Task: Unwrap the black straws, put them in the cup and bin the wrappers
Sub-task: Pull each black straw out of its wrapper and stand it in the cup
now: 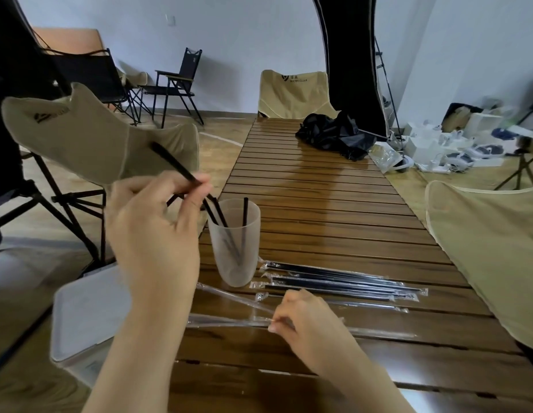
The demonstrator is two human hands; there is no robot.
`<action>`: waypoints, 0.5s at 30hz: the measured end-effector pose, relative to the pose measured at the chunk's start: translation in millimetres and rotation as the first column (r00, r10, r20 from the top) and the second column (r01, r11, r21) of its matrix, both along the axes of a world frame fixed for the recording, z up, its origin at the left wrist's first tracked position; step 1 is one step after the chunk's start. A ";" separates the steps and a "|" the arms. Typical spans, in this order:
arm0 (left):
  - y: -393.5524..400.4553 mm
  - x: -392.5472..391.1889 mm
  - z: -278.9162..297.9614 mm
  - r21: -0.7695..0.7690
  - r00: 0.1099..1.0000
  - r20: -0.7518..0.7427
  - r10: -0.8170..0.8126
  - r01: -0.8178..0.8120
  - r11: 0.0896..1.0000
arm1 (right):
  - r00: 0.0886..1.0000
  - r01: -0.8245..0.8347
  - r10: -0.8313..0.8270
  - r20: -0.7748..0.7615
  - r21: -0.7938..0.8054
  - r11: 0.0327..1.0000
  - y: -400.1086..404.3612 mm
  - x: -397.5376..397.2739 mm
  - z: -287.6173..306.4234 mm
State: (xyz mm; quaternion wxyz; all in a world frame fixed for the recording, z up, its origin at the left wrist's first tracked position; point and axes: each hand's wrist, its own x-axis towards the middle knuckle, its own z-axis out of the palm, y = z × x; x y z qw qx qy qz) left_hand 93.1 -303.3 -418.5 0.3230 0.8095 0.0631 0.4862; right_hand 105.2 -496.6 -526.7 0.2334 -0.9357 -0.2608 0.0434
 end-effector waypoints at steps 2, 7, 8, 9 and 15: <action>3.5 8.5 -16.2 0.055 0.985 -0.167 -0.043 0.053 0.997 | 1.000 -0.001 0.001 -0.004 0.012 1.000 3.0 0.3 -3.0; 0.8 16.5 -29.7 0.086 0.947 -0.317 -0.056 0.088 0.992 | 0.999 -0.004 0.004 0.032 0.002 1.000 4.4 3.3 -8.3; 0.2 17.2 -28.8 0.082 0.942 -0.330 -0.058 0.090 0.993 | 0.999 -0.003 0.003 0.041 0.001 1.000 4.6 4.1 -9.1; -0.6 17.7 -28.5 0.068 0.937 -0.343 -0.066 0.095 0.993 | 0.999 -0.003 0.003 0.046 0.004 1.000 4.7 4.8 -9.6; -9.6 14.3 -26.4 -0.074 0.934 -0.346 -0.093 0.072 0.995 | 0.999 0.004 -0.006 0.038 0.044 0.999 -1.8 11.8 -11.0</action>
